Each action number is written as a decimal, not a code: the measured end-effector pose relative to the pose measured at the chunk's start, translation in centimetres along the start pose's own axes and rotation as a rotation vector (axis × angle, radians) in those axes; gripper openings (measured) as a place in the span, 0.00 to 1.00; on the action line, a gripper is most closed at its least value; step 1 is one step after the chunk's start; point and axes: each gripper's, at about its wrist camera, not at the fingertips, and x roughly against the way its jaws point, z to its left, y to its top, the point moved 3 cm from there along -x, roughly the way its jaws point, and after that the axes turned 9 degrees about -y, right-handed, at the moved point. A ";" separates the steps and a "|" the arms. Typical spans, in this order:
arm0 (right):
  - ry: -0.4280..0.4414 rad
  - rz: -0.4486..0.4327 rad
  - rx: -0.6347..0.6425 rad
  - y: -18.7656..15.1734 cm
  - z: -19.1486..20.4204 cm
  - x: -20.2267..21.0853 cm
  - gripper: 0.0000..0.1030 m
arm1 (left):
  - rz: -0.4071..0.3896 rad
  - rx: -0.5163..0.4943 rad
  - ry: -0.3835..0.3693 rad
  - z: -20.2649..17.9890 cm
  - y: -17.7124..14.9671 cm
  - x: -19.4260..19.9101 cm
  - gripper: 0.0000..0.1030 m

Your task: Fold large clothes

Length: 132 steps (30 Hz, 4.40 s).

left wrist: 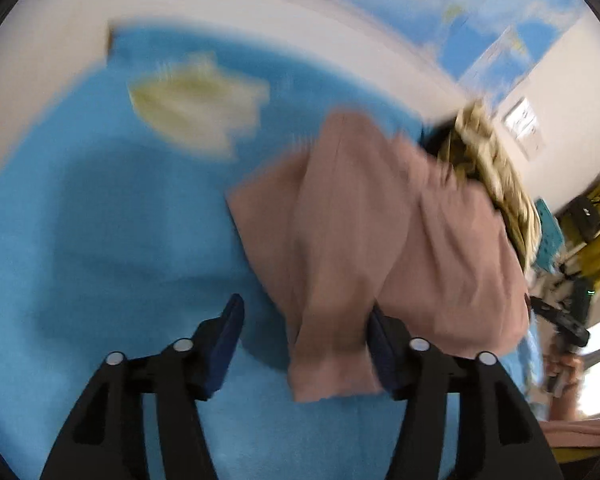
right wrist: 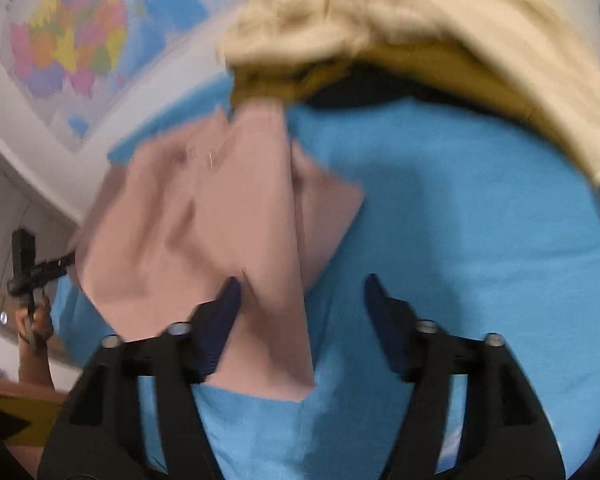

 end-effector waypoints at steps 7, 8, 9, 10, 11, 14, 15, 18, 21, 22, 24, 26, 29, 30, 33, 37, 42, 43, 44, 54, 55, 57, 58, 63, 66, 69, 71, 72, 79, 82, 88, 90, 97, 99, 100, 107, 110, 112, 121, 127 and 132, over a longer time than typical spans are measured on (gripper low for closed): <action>-0.073 -0.118 0.264 4.3 7.7 -1.1 0.67 | -0.038 -0.285 0.120 -6.7 4.8 -2.2 0.79; -0.095 -0.103 0.302 4.9 8.9 -2.5 0.68 | -0.014 -0.320 0.153 -7.3 5.1 -3.6 0.79; -0.119 -0.090 0.330 5.5 9.8 -4.1 0.69 | 0.019 -0.360 0.213 -7.9 5.7 -5.5 0.79; -0.150 -0.076 0.361 5.8 10.4 -5.6 0.71 | 0.050 -0.386 0.252 -7.9 6.0 -6.6 0.79; -0.210 -0.059 0.392 6.4 10.9 -7.4 0.71 | 0.076 -0.400 0.274 -8.0 6.3 -8.0 0.78; -0.261 -0.010 0.405 6.8 10.7 -10.3 0.62 | 0.150 -0.418 0.313 -7.1 6.9 -10.8 0.54; -0.254 0.000 0.398 6.7 10.3 -10.7 0.53 | 0.174 -0.420 0.325 -6.9 7.3 -11.8 0.45; -0.230 -0.014 0.364 7.3 9.1 -9.7 0.05 | 0.177 -0.393 0.323 -6.2 7.9 -12.9 0.25; -0.147 -0.124 0.224 9.4 6.6 -5.3 0.04 | 0.104 -0.341 0.262 -5.5 9.4 -10.9 0.08; -0.105 -0.139 0.165 10.0 5.5 -4.5 0.04 | 0.088 -0.320 0.239 -5.5 9.8 -10.8 0.06; -0.065 -0.128 0.052 10.5 2.9 -4.7 0.04 | 0.058 -0.261 0.198 -4.8 10.7 -10.5 0.05; -0.085 -0.054 -0.005 10.0 1.6 -7.3 0.04 | 0.067 -0.241 0.230 -4.2 11.0 -11.3 0.03; -0.070 0.025 -0.065 9.0 0.4 -10.3 0.04 | 0.115 -0.204 0.280 -2.4 10.8 -13.2 0.04; -0.060 0.034 -0.075 8.9 0.2 -10.7 0.04 | 0.118 -0.194 0.278 -2.1 10.7 -13.2 0.05; -0.067 0.015 -0.051 9.4 1.0 -10.1 0.05 | 0.082 -0.174 0.239 -1.8 10.6 -11.3 0.23; -0.056 -0.031 0.006 11.0 2.6 -9.3 0.05 | 0.025 -0.214 0.113 -2.9 9.4 -7.6 0.80; -0.047 -0.033 0.017 11.5 2.2 -9.4 0.05 | 0.118 -0.350 0.173 -4.4 6.2 -8.4 0.82; -0.049 -0.025 0.014 11.3 2.0 -9.6 0.05 | 0.140 -0.372 0.222 -4.3 5.7 -9.1 0.82; -0.049 -0.017 0.005 11.2 1.8 -10.0 0.06 | 0.158 -0.396 0.250 -4.4 5.1 -9.7 0.82; -0.018 0.009 -0.037 10.8 1.4 -11.1 0.11 | 0.155 -0.401 0.279 -4.3 4.9 -10.2 0.37; -0.018 0.008 -0.035 10.8 1.5 -11.2 0.11 | 0.152 -0.397 0.279 -4.2 5.0 -10.2 0.28; -0.021 0.001 -0.027 11.0 1.6 -11.1 0.11 | 0.140 -0.389 0.287 -4.1 5.2 -10.1 0.17; -0.019 -0.002 -0.027 11.1 1.7 -11.0 0.11 | 0.133 -0.389 0.292 -4.1 5.3 -10.0 0.13; -0.005 -0.025 -0.014 12.1 2.0 -10.6 0.08 | 0.120 -0.372 0.310 -3.8 5.8 -10.0 0.07; -0.005 -0.056 -0.032 13.0 2.0 -10.4 0.07 | 0.100 -0.360 0.341 -3.6 6.1 -10.1 0.05; 0.014 -0.055 -0.051 13.8 2.0 -11.0 0.07 | 0.083 -0.325 0.356 -3.0 6.9 -10.1 0.05; -0.005 -0.022 -0.043 13.7 2.0 -12.3 0.08 | 0.075 -0.296 0.372 -2.2 7.4 -10.3 0.05; -0.013 0.002 -0.040 13.5 2.0 -13.0 0.09 | 0.082 -0.287 0.379 -1.7 7.6 -10.6 0.05; -0.057 -0.012 -0.035 11.9 0.9 -11.2 0.62 | 0.072 -0.240 0.358 -0.6 6.9 -9.7 0.23; -0.015 -0.025 -0.033 10.7 0.3 -8.9 0.71 | 0.041 -0.216 0.308 -0.4 6.3 -7.6 0.39; 0.095 0.035 0.016 5.3 0.2 -5.6 0.81 | -0.010 -0.172 0.164 0.1 2.5 -3.2 0.65; 0.104 0.054 0.036 3.2 0.4 -4.9 0.81 | -0.018 -0.161 0.112 0.4 0.8 -2.0 0.71; 0.133 0.087 0.074 -0.7 1.5 -4.4 0.38 | 0.026 -0.161 -0.042 -0.1 -3.5 -1.3 0.27; 0.129 0.086 0.091 -0.5 2.3 -4.6 0.20 | 0.022 -0.143 -0.033 0.1 -3.2 -1.6 0.21; 0.121 0.073 0.093 -0.1 2.5 -4.5 0.09 | 0.015 -0.130 -0.032 0.2 -2.9 -1.6 0.16; 0.058 0.014 0.077 2.1 2.8 -4.6 0.05 | 0.020 -0.078 0.074 1.2 -1.1 -3.3 0.05; 0.053 0.064 0.028 1.3 1.8 -6.1 0.11 | 0.023 -0.067 0.093 1.3 -1.6 -3.7 0.08; 0.061 0.068 -0.014 0.9 1.1 -5.7 0.22 | -0.004 -0.052 0.111 1.4 -2.0 -2.9 0.28; 0.216 0.053 -0.235 -2.0 -1.2 -0.1 0.73 | -0.039 0.046 0.010 1.6 -5.2 1.4 0.55; 0.329 0.151 -0.257 -4.9 1.5 -1.0 0.73 | 0.037 0.014 -0.113 -1.5 -7.5 0.4 0.60; 0.360 0.173 -0.237 -4.9 4.4 -3.0 0.73 | 0.099 0.010 -0.238 -4.2 -8.5 -1.8 0.63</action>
